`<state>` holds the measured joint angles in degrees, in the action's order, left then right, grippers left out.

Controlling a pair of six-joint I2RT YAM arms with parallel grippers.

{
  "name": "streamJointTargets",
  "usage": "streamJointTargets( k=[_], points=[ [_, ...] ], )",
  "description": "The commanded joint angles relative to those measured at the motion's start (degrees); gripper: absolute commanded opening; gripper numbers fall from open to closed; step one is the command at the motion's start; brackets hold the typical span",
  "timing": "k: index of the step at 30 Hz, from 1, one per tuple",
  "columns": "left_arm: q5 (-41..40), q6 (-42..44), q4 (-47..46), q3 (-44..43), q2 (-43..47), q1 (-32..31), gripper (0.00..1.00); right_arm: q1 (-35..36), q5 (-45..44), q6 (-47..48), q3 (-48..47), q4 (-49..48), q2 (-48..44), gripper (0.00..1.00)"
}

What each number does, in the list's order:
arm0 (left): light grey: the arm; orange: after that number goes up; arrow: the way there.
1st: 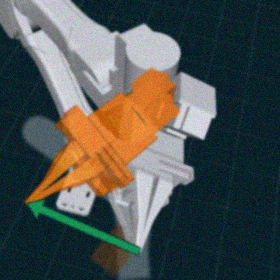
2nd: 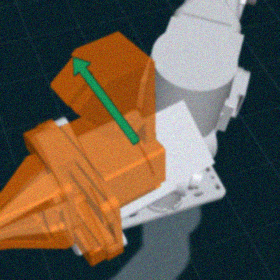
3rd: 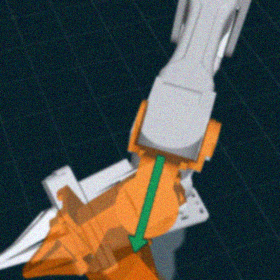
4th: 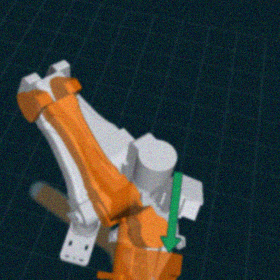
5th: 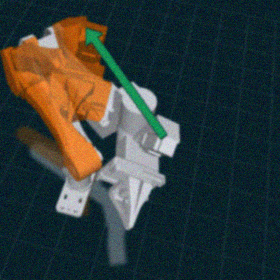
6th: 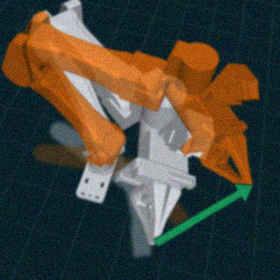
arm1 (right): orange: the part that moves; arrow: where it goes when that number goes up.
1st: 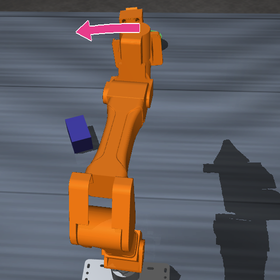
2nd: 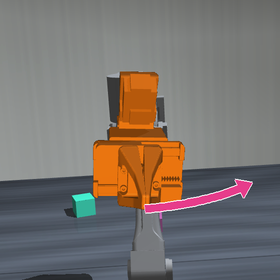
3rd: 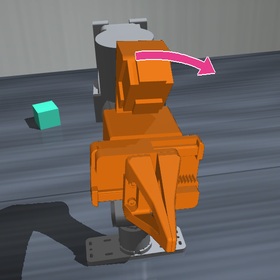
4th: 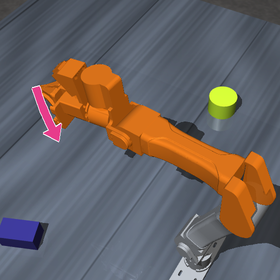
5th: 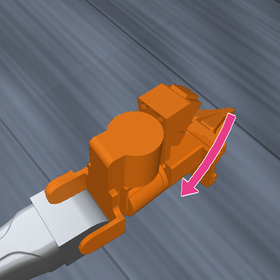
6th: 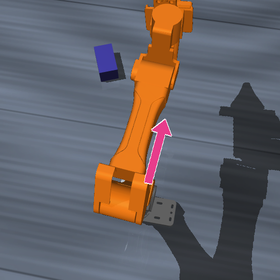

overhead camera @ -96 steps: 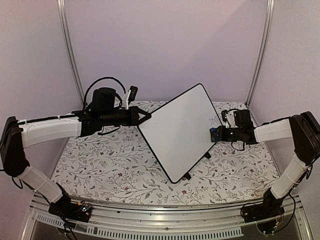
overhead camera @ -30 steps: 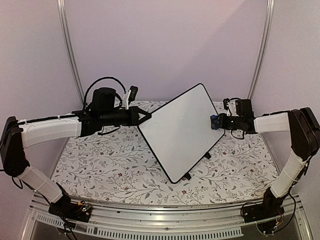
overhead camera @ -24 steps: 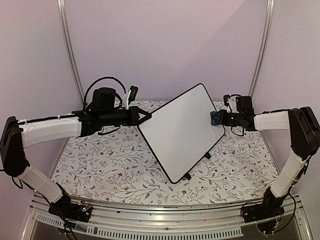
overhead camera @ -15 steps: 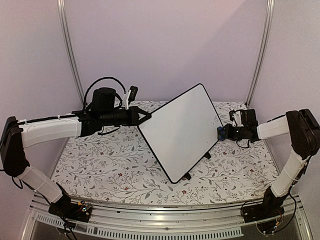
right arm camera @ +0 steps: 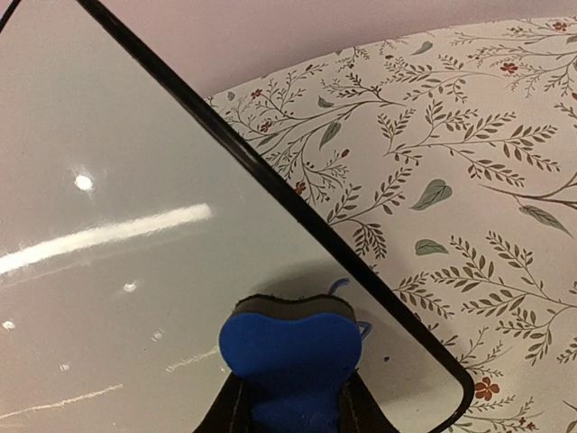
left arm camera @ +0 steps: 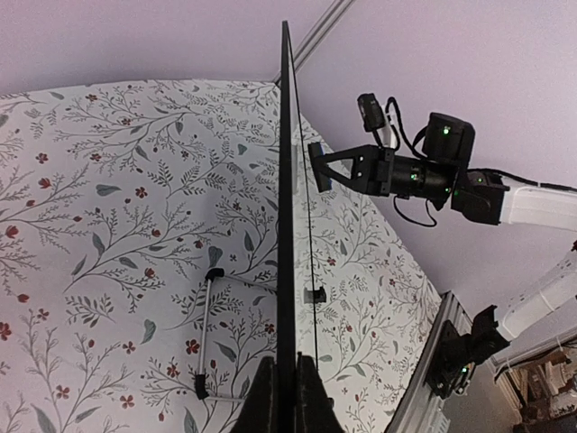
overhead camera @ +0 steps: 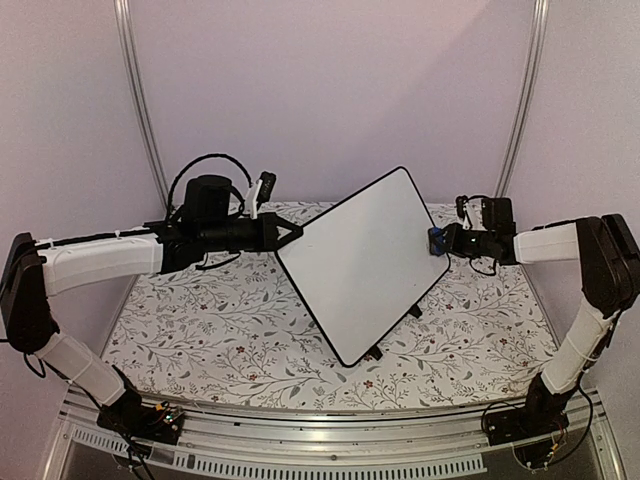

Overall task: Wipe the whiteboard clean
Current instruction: Erase the whiteboard at the center of the board.

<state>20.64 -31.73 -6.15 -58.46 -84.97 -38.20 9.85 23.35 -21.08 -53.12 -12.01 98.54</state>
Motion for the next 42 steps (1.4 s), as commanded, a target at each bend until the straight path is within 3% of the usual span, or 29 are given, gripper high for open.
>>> streamJointTargets(
  k=[1,13,26,36,42],
  points=[
    [4.3,3.8,-0.4,-0.2,0.6,-2.1,0.0,0.4,0.4,-0.4,-0.9,0.4,0.7,0.16],
    [4.7,3.6,-0.4,-0.2,0.7,-2.1,0.0,3.2,-1.4,0.0,10.9,-3.0,-1.7,0.15],
    [4.1,3.8,-0.3,-0.1,1.0,-2.0,0.0,3.2,-1.1,0.8,-4.2,2.9,3.8,0.16],
    [4.1,3.7,-0.4,-0.1,1.1,-2.1,0.0,3.4,-1.8,0.3,11.4,-2.0,-0.6,0.15],
    [4.2,3.6,-0.4,-0.1,1.1,-2.1,0.0,3.3,-2.7,-0.4,9.9,-2.2,-1.2,0.15]
  ],
)
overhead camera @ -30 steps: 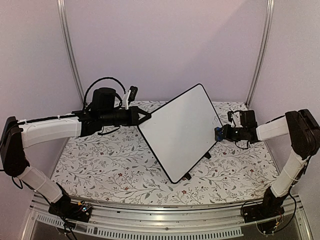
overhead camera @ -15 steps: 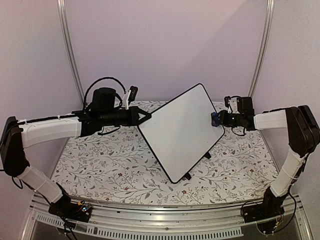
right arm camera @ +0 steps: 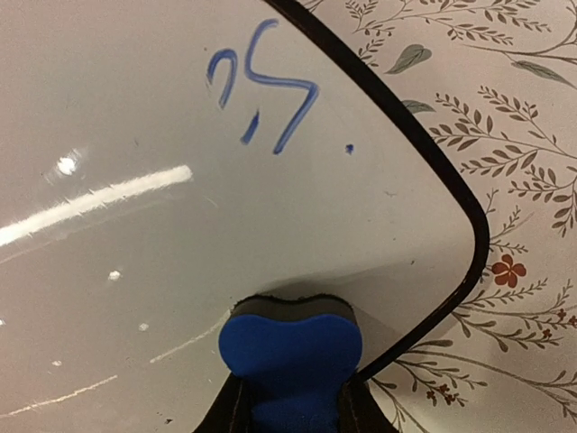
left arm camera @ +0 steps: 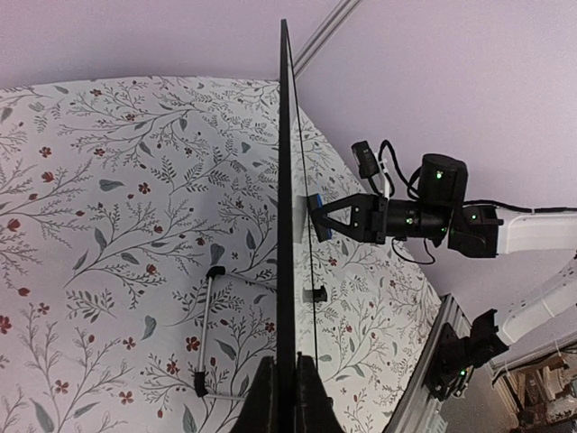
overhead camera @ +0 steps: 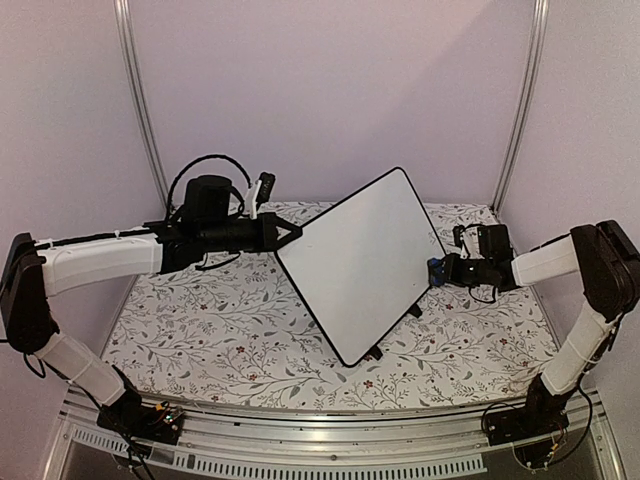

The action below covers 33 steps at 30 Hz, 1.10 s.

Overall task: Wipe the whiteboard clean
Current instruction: Erase the whiteboard at the center of the board.

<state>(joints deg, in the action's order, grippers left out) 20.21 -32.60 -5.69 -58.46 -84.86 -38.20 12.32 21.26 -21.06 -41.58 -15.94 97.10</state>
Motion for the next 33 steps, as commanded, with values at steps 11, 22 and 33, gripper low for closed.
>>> streamJointTargets(
  k=[11,22,33],
  points=[
    [4.5,4.6,-0.8,0.1,1.6,-2.1,0.0,-1.8,0.9,-1.4,-18.1,7.6,6.8,0.15],
    [4.6,4.5,-0.9,0.1,1.8,-2.1,0.0,-1.8,0.6,-1.7,-6.2,3.6,5.9,0.15],
    [4.7,4.5,-1.0,0.1,1.5,-2.1,0.0,-1.9,3.2,-3.0,-7.9,2.2,6.6,0.15]
  ],
)
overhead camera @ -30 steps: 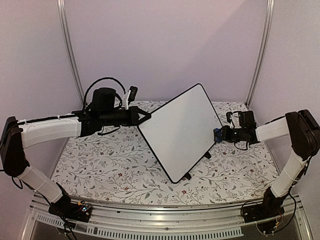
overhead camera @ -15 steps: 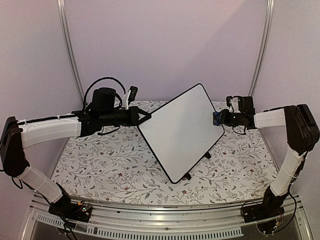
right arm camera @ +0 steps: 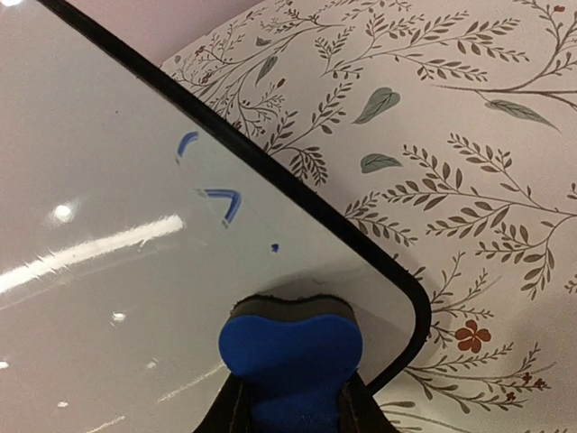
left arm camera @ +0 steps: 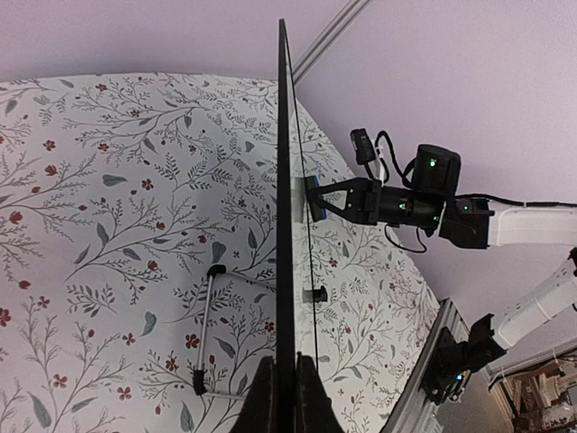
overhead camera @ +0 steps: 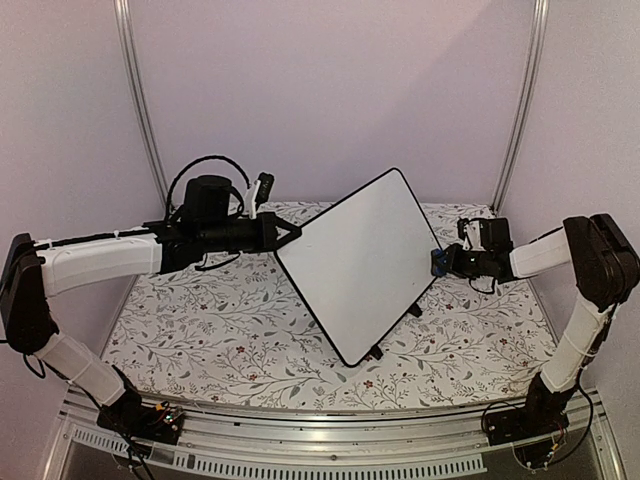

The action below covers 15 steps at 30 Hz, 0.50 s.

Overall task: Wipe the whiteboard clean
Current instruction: Erase the whiteboard at the center of the board.

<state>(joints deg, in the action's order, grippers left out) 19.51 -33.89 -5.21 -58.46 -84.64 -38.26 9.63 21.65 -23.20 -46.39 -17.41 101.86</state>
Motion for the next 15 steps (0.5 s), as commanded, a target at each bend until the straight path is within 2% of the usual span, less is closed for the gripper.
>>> streamJointTargets(
  k=[1,8,15],
  points=[
    [5.4,5.8,-1.5,0.1,1.2,-2.1,0.0,0.9,3.1,-1.0,-4.6,4.2,2.0,0.15],
    [5.4,5.8,-1.5,0.1,1.1,-2.1,0.0,1.0,2.9,-5.5,-13.2,7.3,4.2,0.16],
    [5.4,5.7,-1.5,0.1,1.1,-2.1,0.0,1.3,1.6,-10.7,-14.9,8.5,4.4,0.16]
  ],
)
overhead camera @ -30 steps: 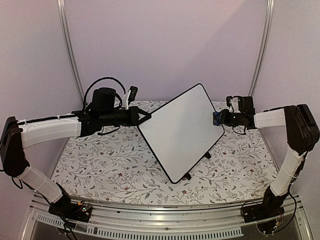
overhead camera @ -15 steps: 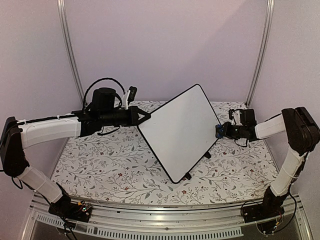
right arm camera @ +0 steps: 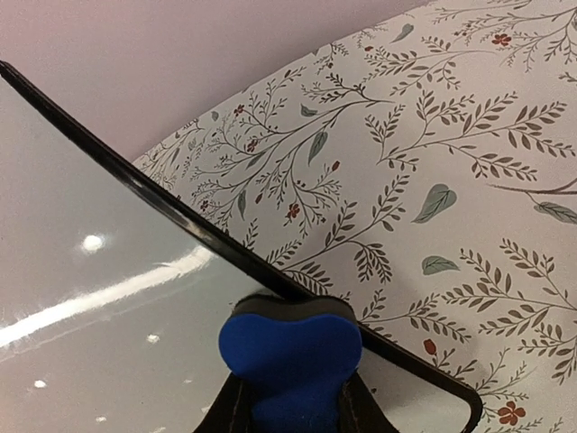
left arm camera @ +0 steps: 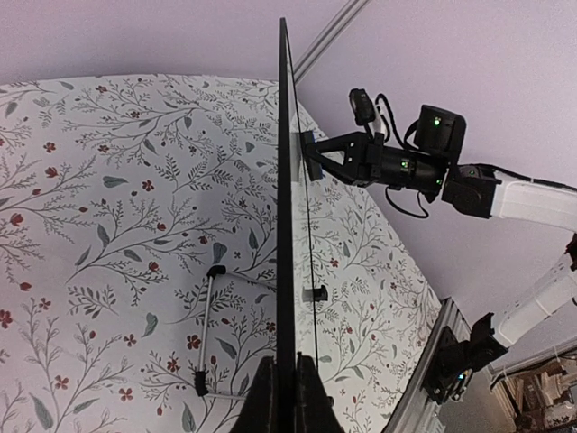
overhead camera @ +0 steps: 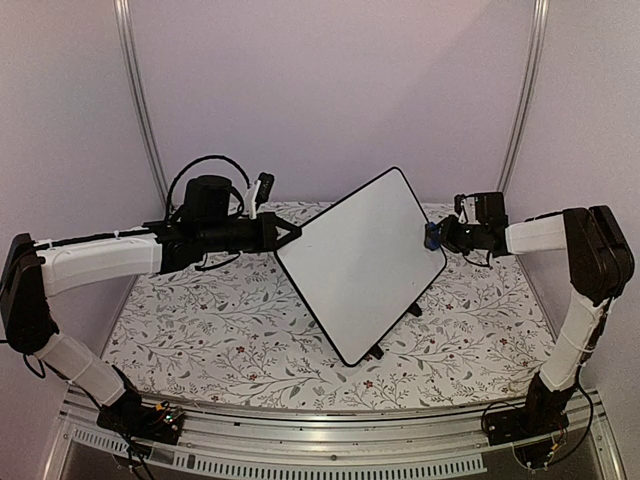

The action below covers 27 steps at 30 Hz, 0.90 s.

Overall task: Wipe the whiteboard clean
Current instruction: Erase the whiteboard at the center of the board.

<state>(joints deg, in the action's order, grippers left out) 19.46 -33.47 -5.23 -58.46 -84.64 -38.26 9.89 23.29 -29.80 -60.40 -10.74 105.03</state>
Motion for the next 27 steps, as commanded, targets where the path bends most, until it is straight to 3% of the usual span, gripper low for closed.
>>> streamJointTargets(
  k=[1,16,27],
  points=[
    [5.5,5.3,-1.4,0.1,1.1,-2.1,0.0,1.0,-0.6,-5.2,-0.7,2.5,1.0,0.16],
    [5.4,5.4,-1.4,0.2,1.5,-2.2,0.0,1.0,-4.7,-15.2,10.8,2.4,-3.1,0.16],
    [5.4,5.4,-1.5,0.2,1.4,-2.3,0.0,1.0,0.2,-17.8,0.6,1.1,-0.5,0.16]
  ],
)
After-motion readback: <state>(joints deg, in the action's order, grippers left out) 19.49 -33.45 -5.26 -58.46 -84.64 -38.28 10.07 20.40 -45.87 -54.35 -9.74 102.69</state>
